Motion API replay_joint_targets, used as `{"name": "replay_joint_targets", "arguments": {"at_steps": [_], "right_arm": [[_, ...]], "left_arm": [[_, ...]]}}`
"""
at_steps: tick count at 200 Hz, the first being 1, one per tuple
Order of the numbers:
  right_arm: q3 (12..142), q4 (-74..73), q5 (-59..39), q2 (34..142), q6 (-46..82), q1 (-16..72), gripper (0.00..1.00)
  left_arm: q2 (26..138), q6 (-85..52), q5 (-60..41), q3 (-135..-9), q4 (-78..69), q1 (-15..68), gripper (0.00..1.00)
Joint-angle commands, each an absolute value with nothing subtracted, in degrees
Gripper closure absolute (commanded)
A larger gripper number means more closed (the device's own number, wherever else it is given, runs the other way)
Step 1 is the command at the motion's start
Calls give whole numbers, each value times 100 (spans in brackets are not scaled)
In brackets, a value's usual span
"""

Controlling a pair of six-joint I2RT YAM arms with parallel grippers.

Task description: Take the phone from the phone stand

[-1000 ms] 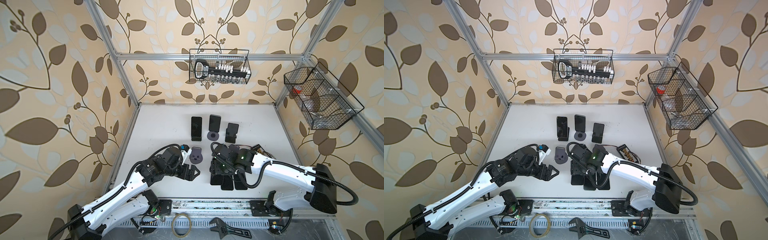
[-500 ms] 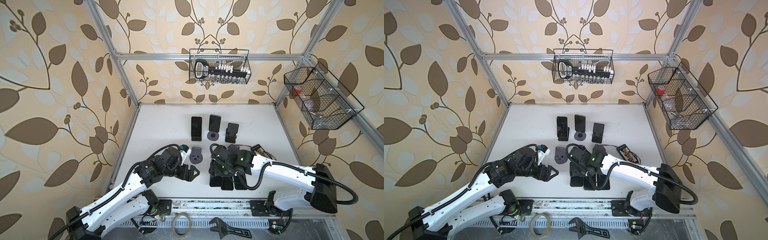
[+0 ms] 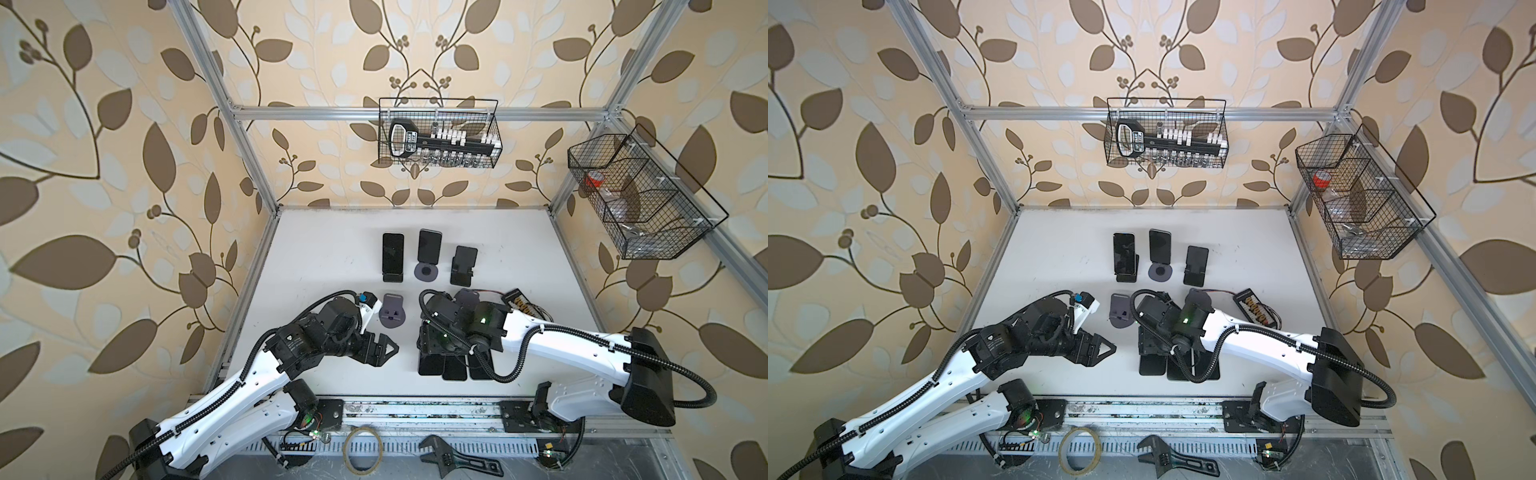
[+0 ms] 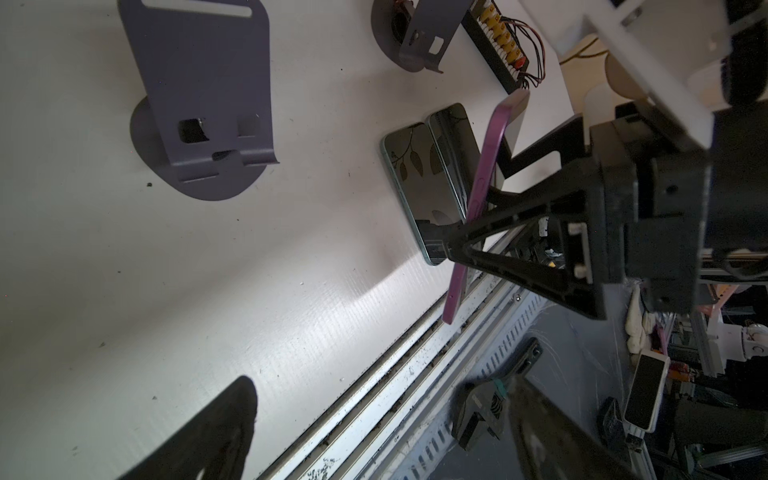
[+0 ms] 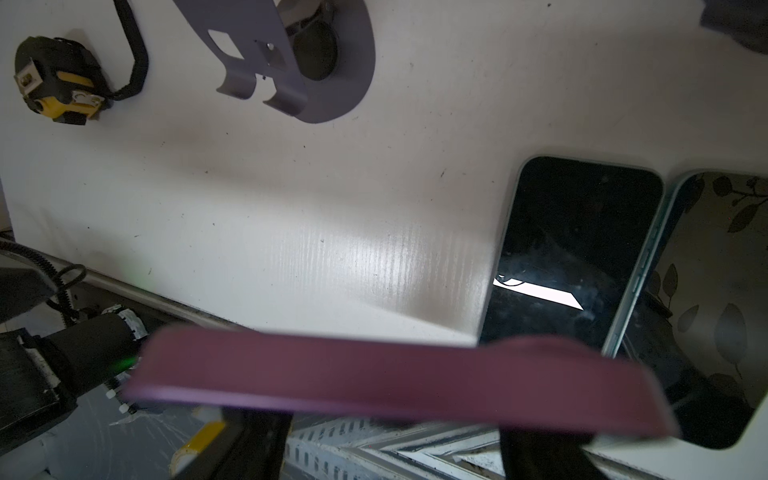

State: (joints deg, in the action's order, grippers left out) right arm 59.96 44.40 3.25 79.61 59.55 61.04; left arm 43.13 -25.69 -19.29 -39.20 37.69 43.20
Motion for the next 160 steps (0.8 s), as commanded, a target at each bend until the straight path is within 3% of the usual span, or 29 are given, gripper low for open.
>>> {"name": "replay_joint_targets", "arguments": {"at_steps": [1,160], "right_arm": [[5961,4474,422,7863,6102,6161,33],[5733,4140,286,8311,6058,6179,33]], "left_arm": [[4247,-2487,-2048,-3884,3656,4371,6],[4337,-2448,-1969,-3858,3630,4368,7]]}}
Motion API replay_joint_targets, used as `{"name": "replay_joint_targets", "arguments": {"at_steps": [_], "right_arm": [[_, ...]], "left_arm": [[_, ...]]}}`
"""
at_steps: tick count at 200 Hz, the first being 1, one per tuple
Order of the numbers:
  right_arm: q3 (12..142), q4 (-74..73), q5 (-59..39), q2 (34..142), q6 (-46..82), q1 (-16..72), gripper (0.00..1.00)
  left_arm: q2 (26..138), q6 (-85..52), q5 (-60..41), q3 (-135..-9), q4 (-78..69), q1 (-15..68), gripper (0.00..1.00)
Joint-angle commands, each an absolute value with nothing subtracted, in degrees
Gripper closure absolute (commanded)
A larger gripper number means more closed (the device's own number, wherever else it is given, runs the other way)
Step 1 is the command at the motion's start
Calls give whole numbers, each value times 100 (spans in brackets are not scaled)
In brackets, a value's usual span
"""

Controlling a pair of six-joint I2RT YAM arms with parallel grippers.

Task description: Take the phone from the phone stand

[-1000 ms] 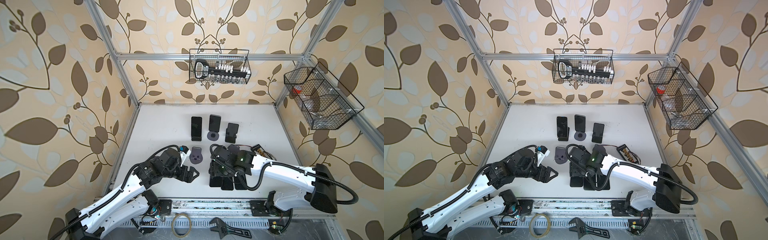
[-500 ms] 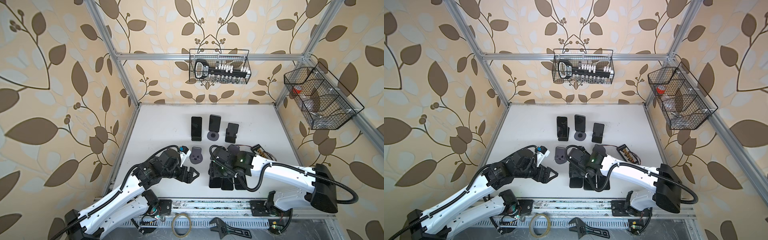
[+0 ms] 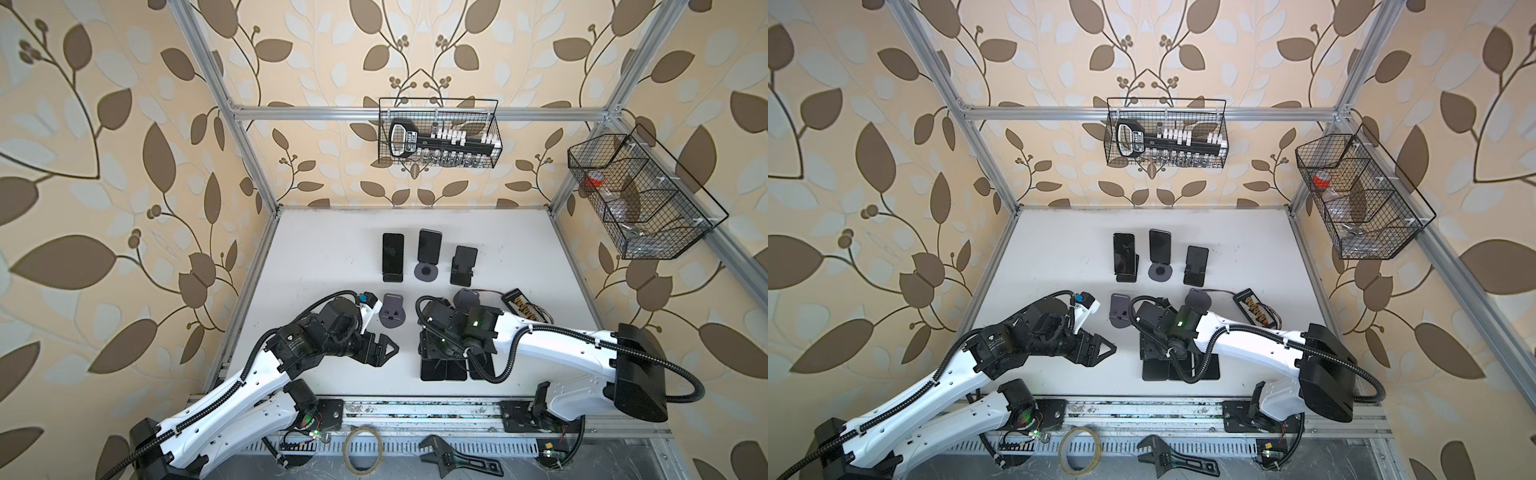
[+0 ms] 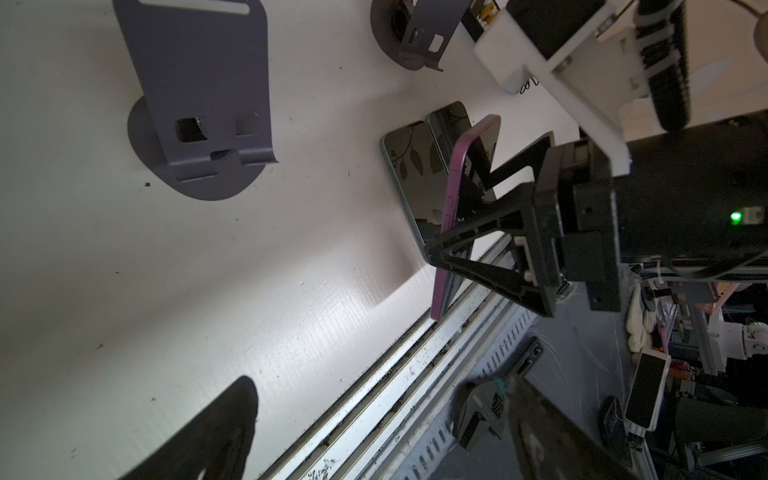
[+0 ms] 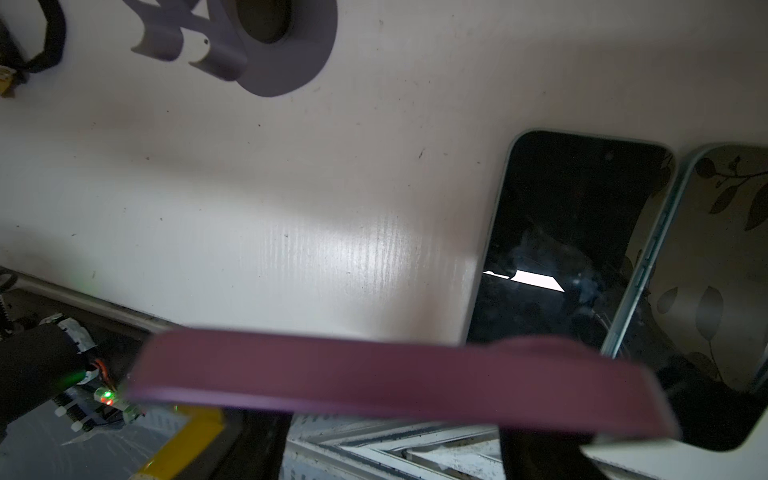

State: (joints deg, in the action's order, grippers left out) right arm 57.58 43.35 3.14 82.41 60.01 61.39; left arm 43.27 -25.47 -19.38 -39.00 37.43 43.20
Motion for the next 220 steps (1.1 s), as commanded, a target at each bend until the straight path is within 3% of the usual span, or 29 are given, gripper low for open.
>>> {"name": "replay_joint_targets", "arguments": {"at_steps": [1,220], "right_arm": [[5732,4131,288,8313,6052,6179,33],[5640,3841,185,8745,5950,6173,33]], "left_arm": [[4335,-2450,-1969,-3858,3626,4368,6],[4377,-2438,-1925,-3858,3630,4368,6]]}}
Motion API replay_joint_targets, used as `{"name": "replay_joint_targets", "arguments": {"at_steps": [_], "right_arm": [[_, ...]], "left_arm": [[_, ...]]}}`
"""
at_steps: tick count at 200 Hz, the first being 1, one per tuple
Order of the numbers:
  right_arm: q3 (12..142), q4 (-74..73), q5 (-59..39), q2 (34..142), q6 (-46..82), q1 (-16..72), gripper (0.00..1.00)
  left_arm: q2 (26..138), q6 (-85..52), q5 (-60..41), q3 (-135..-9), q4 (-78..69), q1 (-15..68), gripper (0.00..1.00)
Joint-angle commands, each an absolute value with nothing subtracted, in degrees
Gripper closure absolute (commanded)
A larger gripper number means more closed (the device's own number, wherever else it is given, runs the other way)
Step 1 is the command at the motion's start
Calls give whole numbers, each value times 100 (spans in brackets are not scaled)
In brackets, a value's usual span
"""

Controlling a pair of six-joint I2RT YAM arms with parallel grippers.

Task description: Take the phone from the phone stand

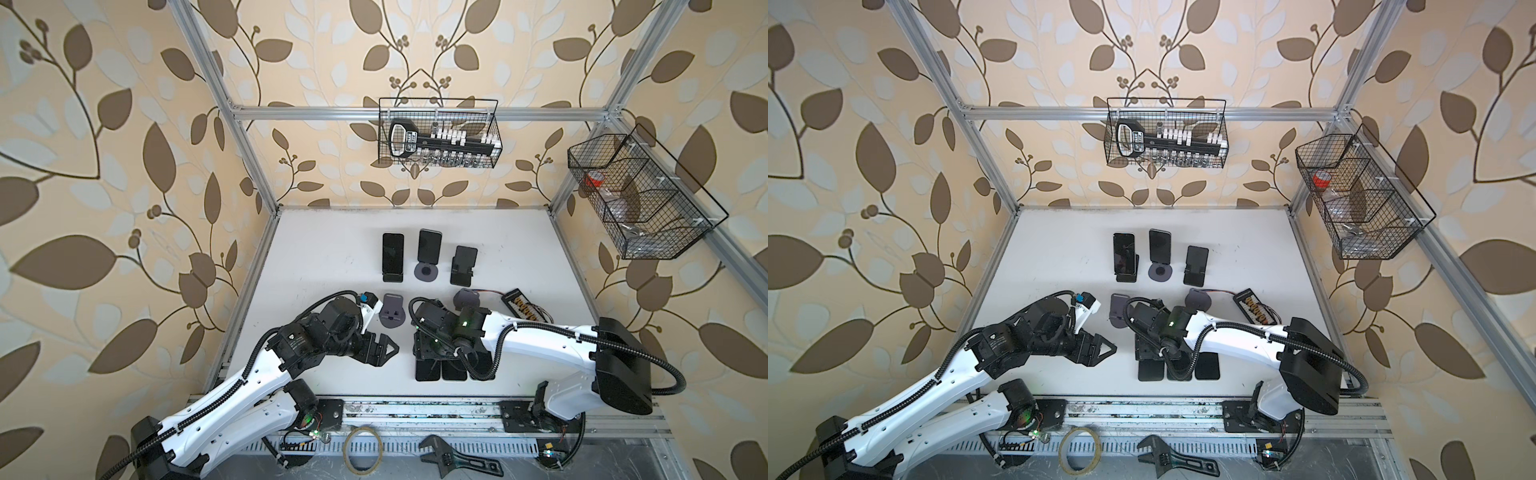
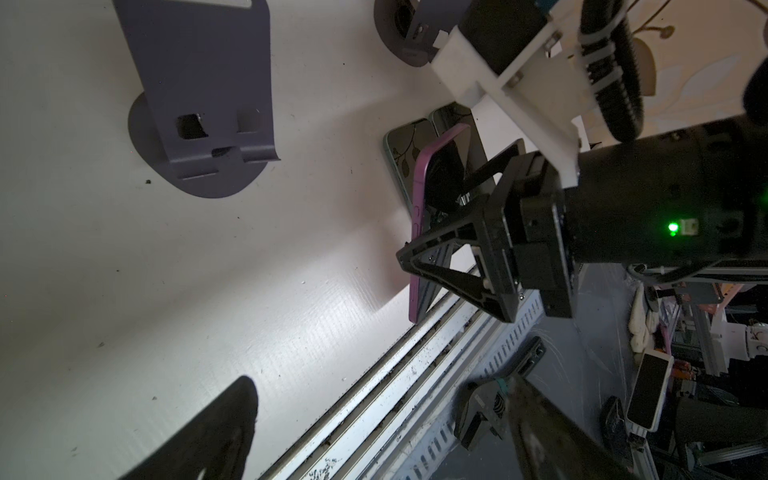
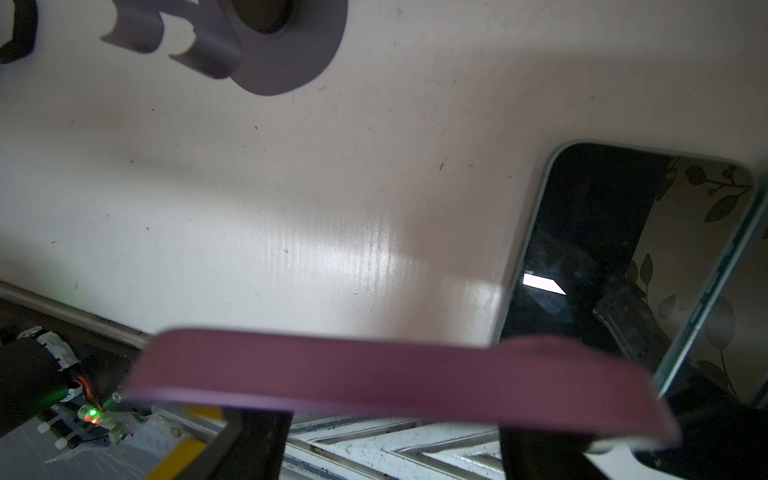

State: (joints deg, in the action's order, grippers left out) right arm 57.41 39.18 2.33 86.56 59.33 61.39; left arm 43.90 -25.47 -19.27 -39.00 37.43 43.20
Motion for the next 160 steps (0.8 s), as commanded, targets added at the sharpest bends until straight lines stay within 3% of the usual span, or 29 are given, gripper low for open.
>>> {"name": "replay_joint_targets", "arguments": {"at_steps": [1,160], "right_arm": [[5641,3841,185,8745,5955,6176,33],[5693,3737,96,9030,5944,6174,33]], "left_arm": [[4377,-2436,-1929,-3858,3630,4368,6],[4402,-2452,-1921,-3850,3630,4369,6]]}}
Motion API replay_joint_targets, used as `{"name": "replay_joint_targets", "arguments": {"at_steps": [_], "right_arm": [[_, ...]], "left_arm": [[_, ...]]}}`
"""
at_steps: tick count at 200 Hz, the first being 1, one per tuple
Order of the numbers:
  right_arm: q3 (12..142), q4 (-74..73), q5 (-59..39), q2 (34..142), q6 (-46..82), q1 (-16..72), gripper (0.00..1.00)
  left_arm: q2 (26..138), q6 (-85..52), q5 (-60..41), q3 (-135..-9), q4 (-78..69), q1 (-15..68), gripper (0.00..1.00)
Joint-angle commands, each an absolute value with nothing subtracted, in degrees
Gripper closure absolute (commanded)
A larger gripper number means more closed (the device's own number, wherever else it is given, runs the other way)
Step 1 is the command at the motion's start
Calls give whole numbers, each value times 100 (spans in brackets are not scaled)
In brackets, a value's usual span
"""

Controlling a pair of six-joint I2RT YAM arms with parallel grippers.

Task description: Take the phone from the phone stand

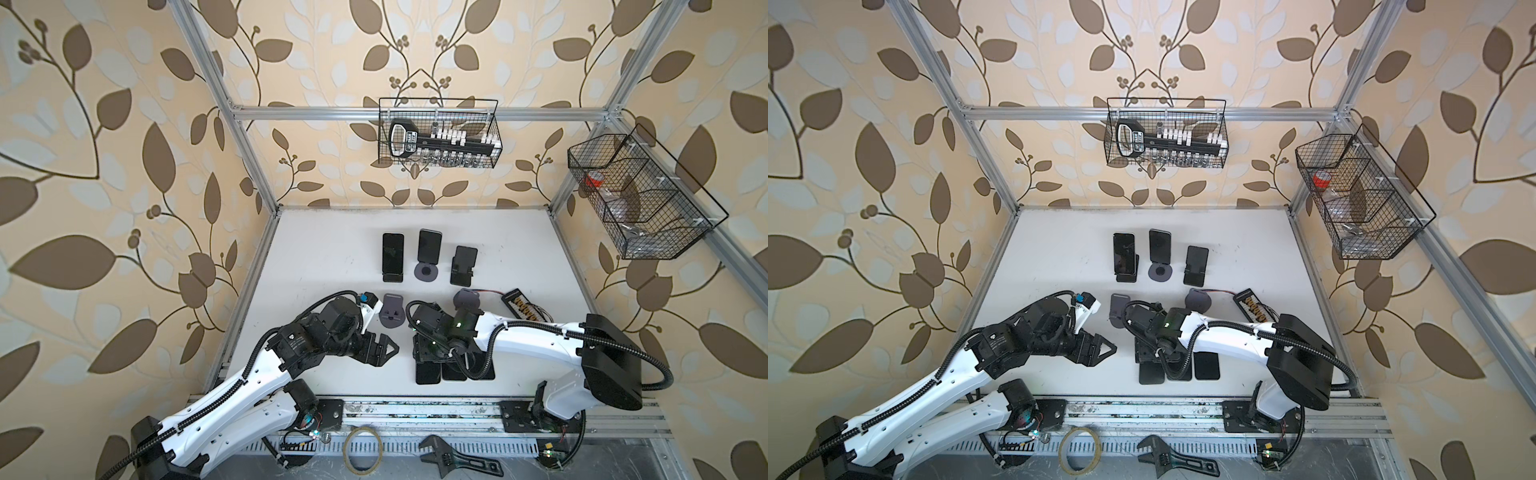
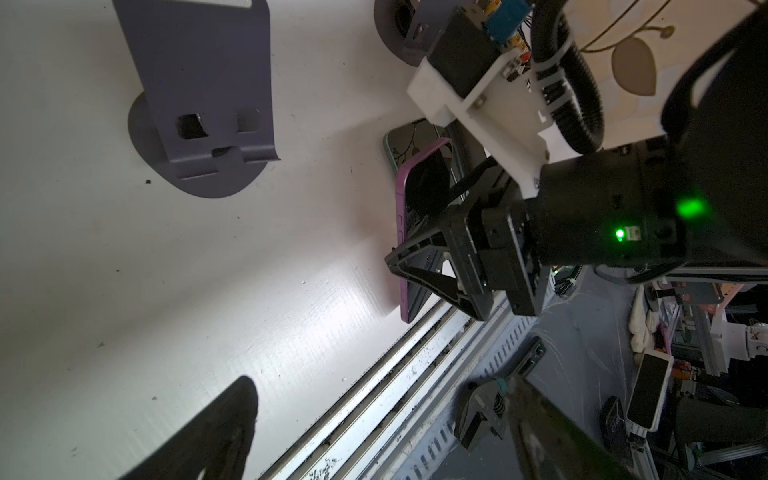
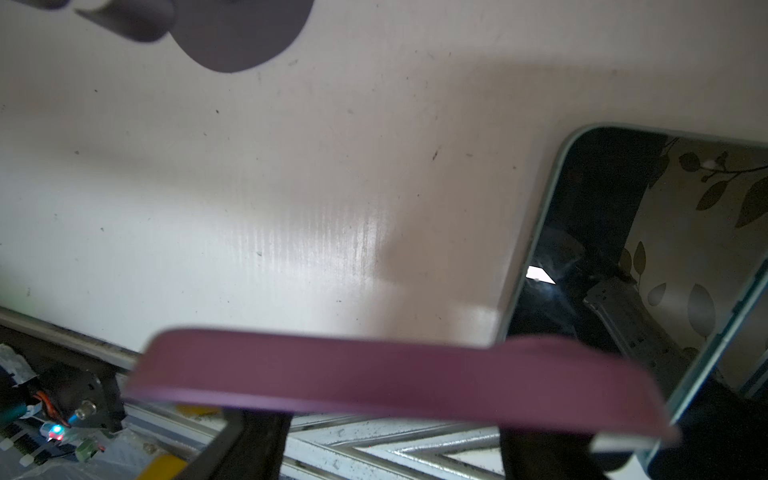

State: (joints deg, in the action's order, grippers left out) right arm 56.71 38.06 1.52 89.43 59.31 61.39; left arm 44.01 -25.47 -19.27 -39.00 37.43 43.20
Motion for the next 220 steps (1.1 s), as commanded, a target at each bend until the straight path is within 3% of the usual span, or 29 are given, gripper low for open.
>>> {"name": "replay_joint_targets", "arguments": {"at_steps": [1,220], "right_arm": [[5694,3736,97,9033,5942,6177,33],[5954,3746,90,9385,5766,5952,32]], "left_arm": [[4398,-2452,-1918,-3850,3626,4368,6],[4443,-2539,-1872,-3823,3631,4438,6]]}}
